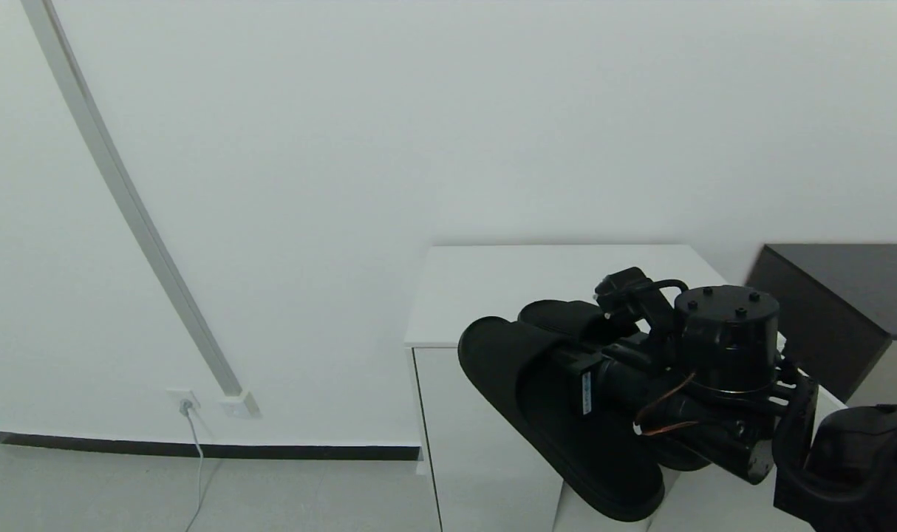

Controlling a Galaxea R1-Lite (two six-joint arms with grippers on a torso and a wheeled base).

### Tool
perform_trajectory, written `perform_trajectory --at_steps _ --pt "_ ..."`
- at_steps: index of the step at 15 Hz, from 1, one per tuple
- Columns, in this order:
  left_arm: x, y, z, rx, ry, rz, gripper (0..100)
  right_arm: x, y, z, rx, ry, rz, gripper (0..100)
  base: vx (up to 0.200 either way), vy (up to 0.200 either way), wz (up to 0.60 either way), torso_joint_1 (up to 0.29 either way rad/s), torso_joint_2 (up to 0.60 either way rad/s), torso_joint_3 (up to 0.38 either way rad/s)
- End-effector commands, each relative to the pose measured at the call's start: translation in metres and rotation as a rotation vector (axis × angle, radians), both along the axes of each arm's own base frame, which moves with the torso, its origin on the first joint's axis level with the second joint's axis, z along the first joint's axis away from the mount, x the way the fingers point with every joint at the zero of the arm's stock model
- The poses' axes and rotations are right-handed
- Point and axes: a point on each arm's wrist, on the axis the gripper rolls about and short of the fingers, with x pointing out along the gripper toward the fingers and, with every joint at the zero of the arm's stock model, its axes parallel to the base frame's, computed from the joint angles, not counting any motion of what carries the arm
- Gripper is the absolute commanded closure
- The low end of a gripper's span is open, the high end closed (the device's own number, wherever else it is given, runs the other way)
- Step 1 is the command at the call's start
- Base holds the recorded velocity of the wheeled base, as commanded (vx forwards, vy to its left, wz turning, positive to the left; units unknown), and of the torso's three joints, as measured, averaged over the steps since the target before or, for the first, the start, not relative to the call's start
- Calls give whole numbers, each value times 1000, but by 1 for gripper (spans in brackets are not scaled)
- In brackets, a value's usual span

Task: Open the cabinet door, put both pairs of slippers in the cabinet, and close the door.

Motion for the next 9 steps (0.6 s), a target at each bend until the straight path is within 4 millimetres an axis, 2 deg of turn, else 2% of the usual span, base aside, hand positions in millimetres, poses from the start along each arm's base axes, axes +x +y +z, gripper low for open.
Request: perform_trajectory --at_steps 1,9 --pt "0 0 0 0 1 0 100 1 1 -2 -4 4 0 100 0 0 0 0 0 0" --pt "0 0 0 0 1 0 100 1 3 -5 -9 11 6 100 0 0 0 0 0 0"
